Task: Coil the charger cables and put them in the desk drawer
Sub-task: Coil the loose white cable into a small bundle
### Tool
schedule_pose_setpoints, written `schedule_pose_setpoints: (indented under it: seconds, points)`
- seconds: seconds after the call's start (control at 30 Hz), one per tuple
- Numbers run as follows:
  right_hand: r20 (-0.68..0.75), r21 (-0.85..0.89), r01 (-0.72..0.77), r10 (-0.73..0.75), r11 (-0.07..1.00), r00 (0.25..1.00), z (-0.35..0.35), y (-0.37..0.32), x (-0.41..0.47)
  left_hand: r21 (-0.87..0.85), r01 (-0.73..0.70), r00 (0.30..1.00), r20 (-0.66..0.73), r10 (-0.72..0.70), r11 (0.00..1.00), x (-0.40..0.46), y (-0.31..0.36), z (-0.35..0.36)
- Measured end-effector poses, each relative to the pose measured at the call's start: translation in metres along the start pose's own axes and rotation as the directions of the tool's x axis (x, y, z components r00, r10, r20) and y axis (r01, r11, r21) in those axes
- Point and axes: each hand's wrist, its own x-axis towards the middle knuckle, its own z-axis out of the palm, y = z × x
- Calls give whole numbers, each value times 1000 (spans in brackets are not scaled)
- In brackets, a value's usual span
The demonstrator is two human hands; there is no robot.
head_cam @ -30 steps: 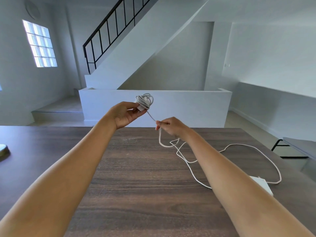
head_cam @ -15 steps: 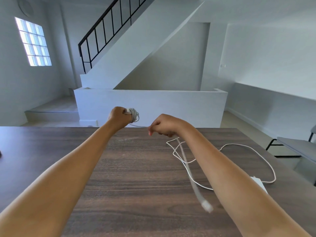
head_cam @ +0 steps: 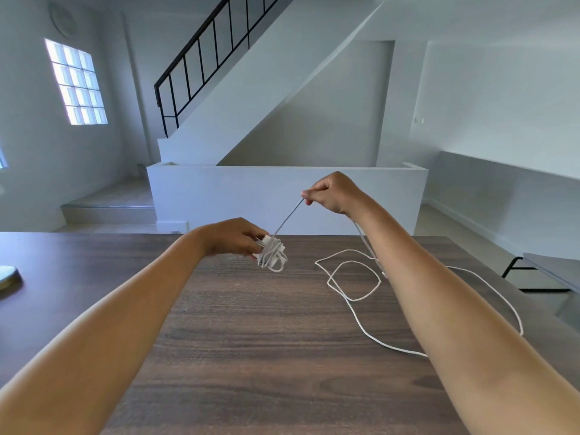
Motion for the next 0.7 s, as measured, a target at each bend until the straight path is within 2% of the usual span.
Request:
schedule_pose_setpoints:
  seconds: [0.07,0.17,0.27,0.37,0.5,0.57,0.63,0.7]
  points:
    - [-40,37,-26,28,999,999,5,10,5,-202,0,995,97,21,979,-4,6,-2]
    - [-71,90,-79,85,993,994,10,22,4,-497,0,986,143,81,868,-8,8,-6]
    - [-66,126,-133,142,983,988,18,32,-2,-724,-79,978,79,195,685,-7,4,-10]
    - [-36,150,-161,168,976,985,31,34,-9,-854,-150,978,-54,203,499,-4,1,-13]
    - [58,133,-187,180,973,982,52,32,-21,-917,-291,955,-295,27,274,2,7,-12]
    - [108,112,-194,182,975,977,60,31,-28,-915,-335,920,-369,-130,226,7,8,-14]
    - [149,94,-172,157,981,976,66,25,-34,-895,-349,857,-425,-292,277,11,9,-15]
    - [200,53,-130,117,990,973,68,14,-39,-861,-334,782,-480,-398,382,16,10,-13]
